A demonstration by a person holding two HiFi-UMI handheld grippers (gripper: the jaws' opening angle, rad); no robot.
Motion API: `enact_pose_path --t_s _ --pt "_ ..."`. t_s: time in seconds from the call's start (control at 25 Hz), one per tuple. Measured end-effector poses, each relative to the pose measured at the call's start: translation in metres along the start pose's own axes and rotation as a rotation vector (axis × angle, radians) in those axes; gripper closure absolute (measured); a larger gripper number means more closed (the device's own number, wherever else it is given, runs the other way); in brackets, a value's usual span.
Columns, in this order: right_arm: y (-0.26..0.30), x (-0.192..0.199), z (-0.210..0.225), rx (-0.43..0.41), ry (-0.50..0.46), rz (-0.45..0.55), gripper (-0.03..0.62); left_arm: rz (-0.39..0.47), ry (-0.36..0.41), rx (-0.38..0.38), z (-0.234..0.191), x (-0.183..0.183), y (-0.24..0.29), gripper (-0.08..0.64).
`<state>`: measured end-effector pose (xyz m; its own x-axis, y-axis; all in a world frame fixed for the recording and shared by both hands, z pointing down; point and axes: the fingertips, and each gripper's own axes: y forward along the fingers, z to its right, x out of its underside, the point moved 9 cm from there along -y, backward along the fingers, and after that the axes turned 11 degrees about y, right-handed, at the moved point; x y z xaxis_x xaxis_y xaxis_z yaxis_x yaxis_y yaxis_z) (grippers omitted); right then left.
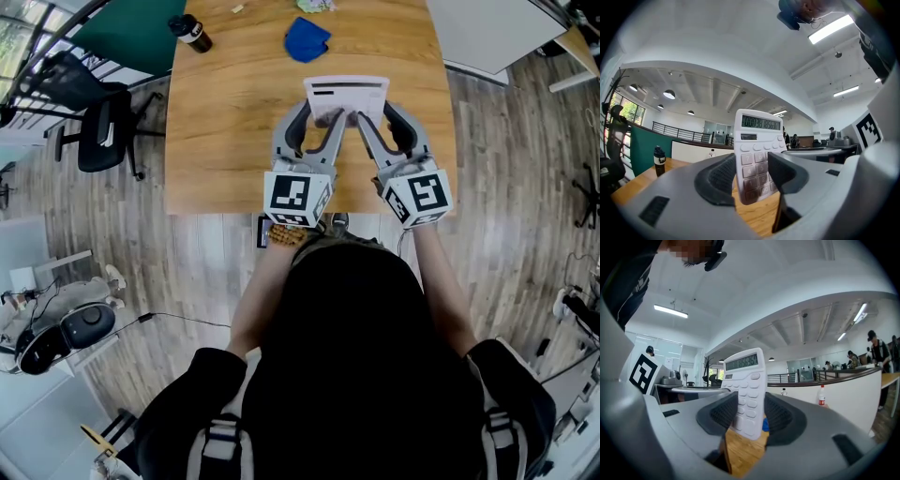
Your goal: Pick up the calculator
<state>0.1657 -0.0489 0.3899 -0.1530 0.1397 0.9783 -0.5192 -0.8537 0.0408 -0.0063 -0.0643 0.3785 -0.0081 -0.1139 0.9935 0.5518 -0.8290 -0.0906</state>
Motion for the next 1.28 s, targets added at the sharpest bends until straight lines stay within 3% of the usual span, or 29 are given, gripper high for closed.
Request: enact_pose_path --t_s 0.8,0.96,1.28 --pt "-0.027 0.047 0.014 0.057 0.052 -0.116 0.411 -0.114 0.004 0.016 0.031 0.046 -0.009 0.324" --pt "-0.031 0.047 0.014 0.06 0.056 -0.124 0.414 -0.124 0.039 0.017 0.033 0.048 -0.009 0.324" --pt "-0.027 0.049 0.022 0.064 0.066 -0.117 0.416 -0.125 0.025 0.012 0.034 0.047 -0.001 0.324"
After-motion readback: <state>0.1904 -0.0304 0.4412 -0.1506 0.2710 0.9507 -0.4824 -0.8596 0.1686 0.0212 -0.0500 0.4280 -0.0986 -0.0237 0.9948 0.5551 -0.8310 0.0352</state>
